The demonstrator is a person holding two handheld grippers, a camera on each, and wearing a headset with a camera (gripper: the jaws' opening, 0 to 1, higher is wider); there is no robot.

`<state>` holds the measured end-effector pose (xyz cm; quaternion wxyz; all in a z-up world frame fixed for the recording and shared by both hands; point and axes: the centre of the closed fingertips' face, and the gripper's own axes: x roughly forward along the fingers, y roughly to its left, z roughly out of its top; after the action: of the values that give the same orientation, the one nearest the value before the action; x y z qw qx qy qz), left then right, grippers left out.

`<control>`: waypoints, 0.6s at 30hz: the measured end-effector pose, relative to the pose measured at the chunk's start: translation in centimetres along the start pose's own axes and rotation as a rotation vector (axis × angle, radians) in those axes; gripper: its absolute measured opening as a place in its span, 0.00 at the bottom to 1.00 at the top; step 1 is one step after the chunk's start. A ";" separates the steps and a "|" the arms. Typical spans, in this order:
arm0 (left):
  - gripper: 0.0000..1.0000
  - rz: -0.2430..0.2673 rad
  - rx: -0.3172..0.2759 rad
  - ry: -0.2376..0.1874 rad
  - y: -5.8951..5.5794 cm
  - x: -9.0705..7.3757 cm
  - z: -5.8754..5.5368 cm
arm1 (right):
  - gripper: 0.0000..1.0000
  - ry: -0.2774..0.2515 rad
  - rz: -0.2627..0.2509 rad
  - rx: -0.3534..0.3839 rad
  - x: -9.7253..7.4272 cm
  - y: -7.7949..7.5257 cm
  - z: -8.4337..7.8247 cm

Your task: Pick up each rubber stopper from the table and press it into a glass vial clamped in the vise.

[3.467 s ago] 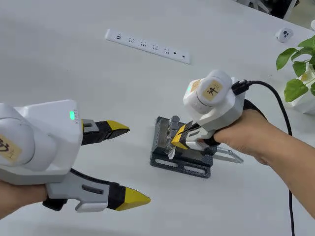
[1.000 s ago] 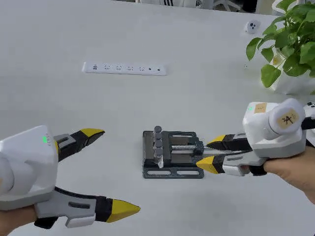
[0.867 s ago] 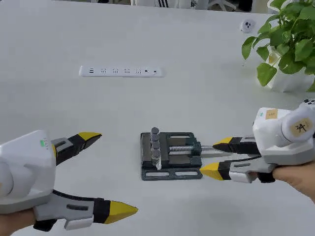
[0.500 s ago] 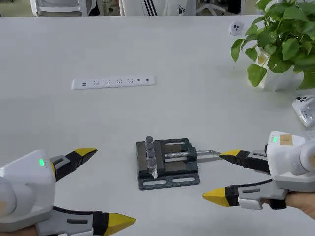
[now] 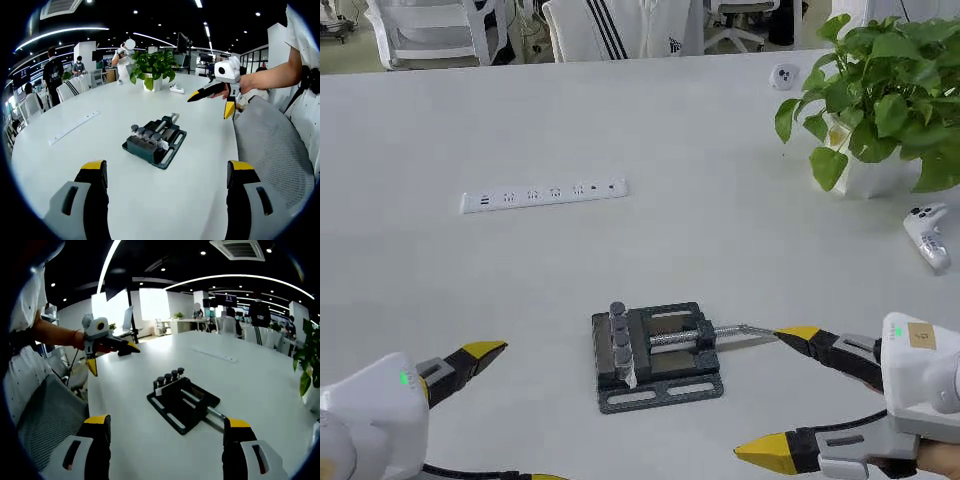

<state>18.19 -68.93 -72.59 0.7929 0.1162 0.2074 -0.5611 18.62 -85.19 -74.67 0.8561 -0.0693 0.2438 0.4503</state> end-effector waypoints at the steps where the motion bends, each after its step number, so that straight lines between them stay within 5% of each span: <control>1: 0.99 0.001 -0.004 0.004 0.0 0.1 -0.2 | 0.93 -0.003 -0.002 0.000 0.0 -0.1 0.0; 18: 0.99 -0.001 -0.013 0.010 -0.1 0.0 -0.7 | 0.92 -0.009 0.001 -0.016 0.5 -0.1 0.4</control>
<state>17.92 -68.68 -73.25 0.7924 0.1135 0.2150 -0.5594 19.08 -84.78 -74.59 0.8564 -0.0737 0.2363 0.4531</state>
